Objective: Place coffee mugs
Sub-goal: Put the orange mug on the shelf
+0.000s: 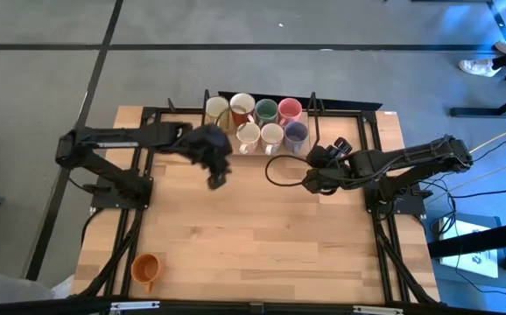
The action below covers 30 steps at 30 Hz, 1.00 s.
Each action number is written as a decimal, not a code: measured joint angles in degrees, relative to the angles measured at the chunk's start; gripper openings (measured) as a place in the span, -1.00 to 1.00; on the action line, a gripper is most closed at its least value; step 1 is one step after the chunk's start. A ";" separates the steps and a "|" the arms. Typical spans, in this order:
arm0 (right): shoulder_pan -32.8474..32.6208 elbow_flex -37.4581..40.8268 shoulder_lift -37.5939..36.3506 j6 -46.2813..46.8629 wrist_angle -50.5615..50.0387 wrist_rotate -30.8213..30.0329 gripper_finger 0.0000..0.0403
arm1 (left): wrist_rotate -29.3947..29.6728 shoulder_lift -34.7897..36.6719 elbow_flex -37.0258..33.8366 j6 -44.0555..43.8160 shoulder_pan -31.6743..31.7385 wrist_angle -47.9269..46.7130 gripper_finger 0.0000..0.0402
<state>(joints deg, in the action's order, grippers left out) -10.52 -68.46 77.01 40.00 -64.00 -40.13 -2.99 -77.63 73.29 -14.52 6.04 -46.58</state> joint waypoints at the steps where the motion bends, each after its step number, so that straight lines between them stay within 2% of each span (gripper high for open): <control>1: 0.00 0.00 0.00 -0.03 0.12 0.25 0.06 | -0.08 1.01 0.01 -0.23 -1.94 -2.44 -0.41; 7: 0.00 0.01 0.00 -3.34 1.45 0.27 0.06 | -0.28 5.55 -0.04 -6.53 -14.62 -13.17 -0.41; 15: 0.00 0.02 0.00 -4.71 1.46 -0.81 0.06 | -4.78 6.15 -0.06 -21.28 -35.77 -23.17 -0.41; 19: 0.00 0.02 0.00 -4.71 1.46 -0.79 0.06 | -5.05 5.05 -0.08 -31.81 -44.75 -25.35 -0.41; 23: 0.00 0.02 0.00 -4.71 1.46 -0.80 0.06 | -5.49 3.94 -1.66 -38.39 -51.88 -25.44 -0.41; 30: 0.00 0.02 0.00 -4.72 1.44 -0.80 0.06 | -6.68 1.50 -7.74 -45.02 -58.72 -20.88 -0.42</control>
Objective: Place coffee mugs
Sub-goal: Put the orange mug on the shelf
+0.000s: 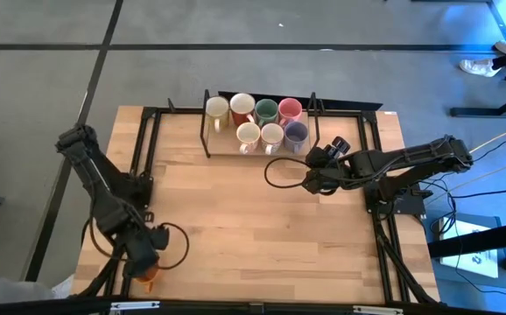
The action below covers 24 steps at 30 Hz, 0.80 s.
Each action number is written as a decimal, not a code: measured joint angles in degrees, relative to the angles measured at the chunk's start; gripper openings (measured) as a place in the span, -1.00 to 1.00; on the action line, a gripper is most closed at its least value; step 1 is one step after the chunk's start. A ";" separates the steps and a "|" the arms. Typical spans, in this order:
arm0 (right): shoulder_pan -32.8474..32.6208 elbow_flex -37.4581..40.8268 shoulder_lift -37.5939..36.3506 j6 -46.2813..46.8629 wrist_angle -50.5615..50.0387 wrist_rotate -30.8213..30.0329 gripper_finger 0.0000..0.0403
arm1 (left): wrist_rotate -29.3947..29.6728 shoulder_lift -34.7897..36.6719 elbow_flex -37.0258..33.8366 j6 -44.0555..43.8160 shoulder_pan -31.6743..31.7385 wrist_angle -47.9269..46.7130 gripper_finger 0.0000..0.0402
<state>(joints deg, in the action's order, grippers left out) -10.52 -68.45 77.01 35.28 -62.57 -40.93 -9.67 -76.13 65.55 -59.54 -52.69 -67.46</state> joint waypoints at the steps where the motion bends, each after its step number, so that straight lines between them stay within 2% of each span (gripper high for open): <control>1: 0.00 0.00 0.00 -0.01 0.00 0.00 0.06 | -0.08 -0.41 -0.80 -0.27 -0.40 0.02 -0.42; 5: 0.02 0.00 0.00 -0.05 0.00 0.00 0.06 | -0.18 -2.40 -2.67 -0.28 -0.68 0.32 -0.42; 10: 0.02 0.00 0.00 -0.37 -0.06 0.00 0.06 | 0.30 -3.74 -4.34 1.04 -0.68 5.48 -0.42; 17: 0.02 0.00 0.00 -1.09 -0.20 -0.02 0.06 | -1.50 -6.55 -8.49 -1.69 -0.65 7.30 -0.43; 24: 0.04 0.00 0.00 -1.11 -0.37 0.00 0.06 | -1.36 -8.42 -9.26 2.33 -0.65 10.70 -0.50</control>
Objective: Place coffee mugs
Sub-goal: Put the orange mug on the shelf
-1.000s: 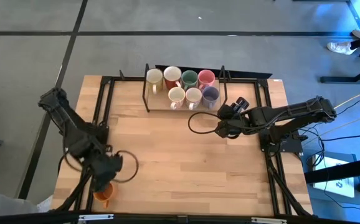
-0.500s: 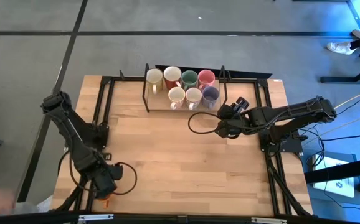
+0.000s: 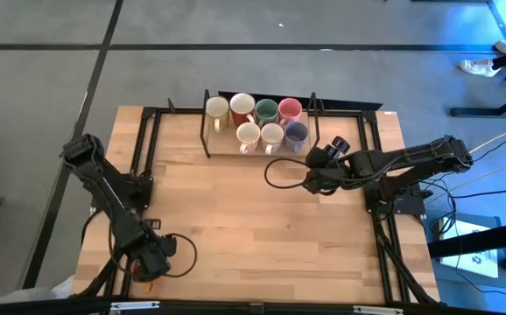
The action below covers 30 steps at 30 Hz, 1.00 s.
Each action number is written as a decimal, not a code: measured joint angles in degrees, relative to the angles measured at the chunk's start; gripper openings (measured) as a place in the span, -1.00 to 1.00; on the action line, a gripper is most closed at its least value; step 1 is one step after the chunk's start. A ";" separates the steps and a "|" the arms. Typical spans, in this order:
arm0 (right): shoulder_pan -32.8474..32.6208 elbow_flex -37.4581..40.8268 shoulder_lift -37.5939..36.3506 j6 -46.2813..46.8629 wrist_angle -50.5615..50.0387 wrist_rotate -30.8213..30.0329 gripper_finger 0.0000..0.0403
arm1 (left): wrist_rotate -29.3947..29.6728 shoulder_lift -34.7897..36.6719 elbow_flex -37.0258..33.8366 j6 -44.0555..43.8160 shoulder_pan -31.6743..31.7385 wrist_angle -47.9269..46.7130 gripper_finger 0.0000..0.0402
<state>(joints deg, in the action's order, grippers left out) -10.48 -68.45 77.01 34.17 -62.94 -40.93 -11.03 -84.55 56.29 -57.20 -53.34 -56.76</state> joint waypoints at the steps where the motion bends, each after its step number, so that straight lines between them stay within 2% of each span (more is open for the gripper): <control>1: 0.00 0.00 0.00 0.00 -0.01 0.00 0.06 | 0.04 -0.26 0.00 0.52 0.09 0.40 -0.55; 6: 0.00 0.00 0.00 0.00 0.00 0.00 0.06 | -0.03 -0.35 -0.04 2.01 1.60 1.41 -0.90; 9: 0.00 0.00 0.00 0.00 0.07 0.00 0.06 | 0.36 0.36 -0.02 2.50 3.90 2.05 -0.92; 12: -0.02 0.00 0.00 0.00 0.38 0.00 0.06 | 1.65 1.50 1.85 6.28 8.01 -1.49 -0.91; 18: 0.01 0.00 0.00 -0.10 0.55 -0.02 0.06 | 10.83 4.23 6.49 20.92 21.70 -8.73 -0.92; 25: 0.02 0.00 0.00 -0.15 1.90 0.00 0.06 | 10.74 4.68 6.60 40.29 37.81 -7.86 -0.92; 30: 0.00 0.00 0.00 -0.13 3.16 1.08 0.06 | 10.83 0.87 6.62 52.33 45.42 -6.32 -0.92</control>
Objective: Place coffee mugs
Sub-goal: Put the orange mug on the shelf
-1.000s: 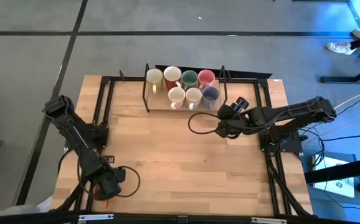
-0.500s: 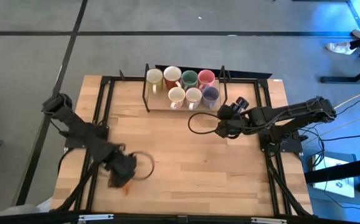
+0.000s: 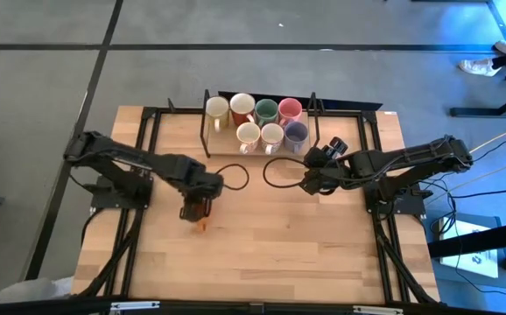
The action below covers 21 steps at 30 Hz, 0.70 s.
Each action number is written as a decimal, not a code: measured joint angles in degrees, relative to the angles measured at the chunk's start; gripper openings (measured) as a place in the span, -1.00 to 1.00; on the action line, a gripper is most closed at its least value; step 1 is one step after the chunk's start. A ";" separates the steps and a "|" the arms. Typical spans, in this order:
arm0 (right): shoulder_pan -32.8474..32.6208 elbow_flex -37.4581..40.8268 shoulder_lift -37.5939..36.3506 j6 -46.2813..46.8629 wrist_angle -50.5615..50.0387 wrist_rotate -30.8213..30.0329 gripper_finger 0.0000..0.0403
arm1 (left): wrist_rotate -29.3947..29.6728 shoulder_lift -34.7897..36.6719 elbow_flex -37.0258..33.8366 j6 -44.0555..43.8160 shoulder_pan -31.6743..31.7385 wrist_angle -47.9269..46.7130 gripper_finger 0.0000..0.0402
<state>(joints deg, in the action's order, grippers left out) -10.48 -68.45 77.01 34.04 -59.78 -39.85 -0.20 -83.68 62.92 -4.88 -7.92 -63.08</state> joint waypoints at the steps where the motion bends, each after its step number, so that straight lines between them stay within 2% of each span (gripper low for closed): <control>1: 0.00 0.00 0.00 0.01 -0.03 0.01 0.06 | 0.05 -1.31 0.00 2.67 0.94 -0.09 -0.92; 6: 0.00 0.00 0.00 0.00 -0.05 0.04 0.06 | -0.59 -6.44 -0.01 12.72 4.84 0.56 -0.92; 12: 0.00 0.00 0.00 0.00 -0.12 1.64 0.06 | -1.41 -7.74 0.24 19.55 6.74 0.97 -0.90; 21: 0.00 0.00 0.00 0.13 -0.11 2.54 0.06 | 0.29 -6.69 0.23 16.09 7.15 -1.09 -0.42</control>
<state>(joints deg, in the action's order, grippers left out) -10.48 -68.45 77.01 34.17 -59.89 -37.31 0.09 -90.37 63.15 11.21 -0.77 -64.17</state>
